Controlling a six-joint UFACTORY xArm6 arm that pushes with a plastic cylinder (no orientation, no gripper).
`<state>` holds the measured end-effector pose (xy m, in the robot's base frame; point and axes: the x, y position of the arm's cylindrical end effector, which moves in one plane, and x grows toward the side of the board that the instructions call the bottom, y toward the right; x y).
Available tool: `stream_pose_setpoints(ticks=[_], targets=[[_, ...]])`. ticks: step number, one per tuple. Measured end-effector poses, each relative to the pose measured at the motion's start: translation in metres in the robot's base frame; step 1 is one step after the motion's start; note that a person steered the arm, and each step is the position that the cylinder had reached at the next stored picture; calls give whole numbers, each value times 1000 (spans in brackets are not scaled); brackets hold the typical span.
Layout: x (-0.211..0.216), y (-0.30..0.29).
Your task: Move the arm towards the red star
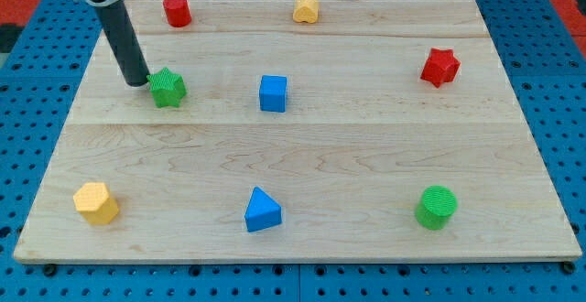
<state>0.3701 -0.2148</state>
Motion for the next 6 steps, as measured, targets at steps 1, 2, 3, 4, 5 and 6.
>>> stream_pose_setpoints(ticks=[1,2,3,4,5,6], targets=[[-17,45],[-19,180],[-31,279],[-73,384],[-67,447],[-36,457]])
